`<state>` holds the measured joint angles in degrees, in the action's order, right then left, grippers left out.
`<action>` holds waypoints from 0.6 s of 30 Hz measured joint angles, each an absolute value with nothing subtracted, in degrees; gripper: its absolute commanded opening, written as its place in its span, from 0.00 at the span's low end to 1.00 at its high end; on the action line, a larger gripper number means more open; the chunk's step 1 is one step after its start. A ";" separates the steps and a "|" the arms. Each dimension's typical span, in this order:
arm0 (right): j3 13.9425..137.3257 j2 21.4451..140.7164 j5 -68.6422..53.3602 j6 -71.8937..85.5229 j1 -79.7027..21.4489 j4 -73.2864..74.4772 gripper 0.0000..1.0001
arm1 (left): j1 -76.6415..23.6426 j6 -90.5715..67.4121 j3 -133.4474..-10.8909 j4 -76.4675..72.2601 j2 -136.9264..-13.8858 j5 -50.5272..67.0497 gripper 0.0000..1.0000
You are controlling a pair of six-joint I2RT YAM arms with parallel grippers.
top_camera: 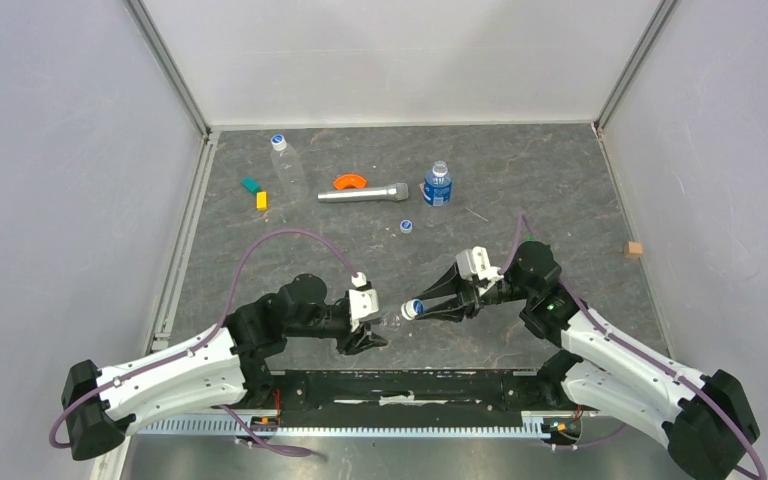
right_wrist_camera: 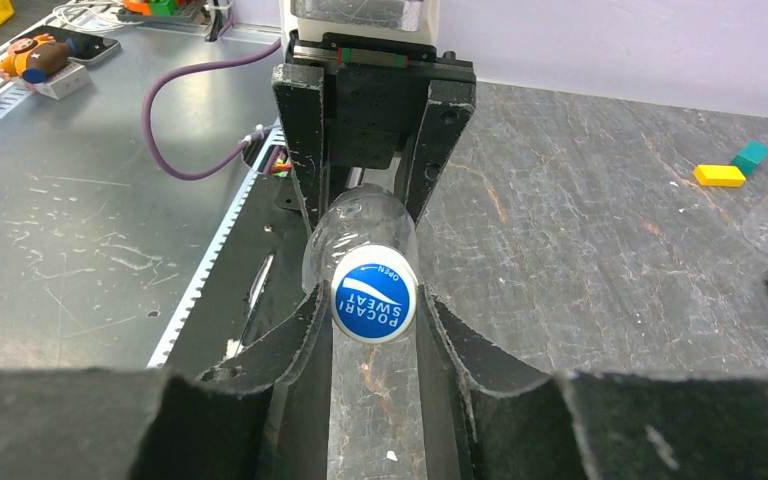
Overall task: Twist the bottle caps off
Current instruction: Unscrew the bottle cap from the plastic bottle.
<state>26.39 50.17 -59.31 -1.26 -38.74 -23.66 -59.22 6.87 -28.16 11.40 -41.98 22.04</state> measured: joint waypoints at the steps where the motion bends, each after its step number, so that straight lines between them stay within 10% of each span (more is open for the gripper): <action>1: 26.37 50.13 -59.20 -1.06 -38.74 -23.68 0.33 | -59.20 6.87 -28.16 11.38 -41.98 22.02 0.18; 18: 25.19 47.51 -56.21 1.28 -37.82 -24.38 0.31 | -59.22 6.87 -28.38 9.39 -42.78 20.69 0.18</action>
<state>25.19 47.51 -56.21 1.28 -37.82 -24.38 -59.22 6.87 -28.38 9.39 -42.78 20.69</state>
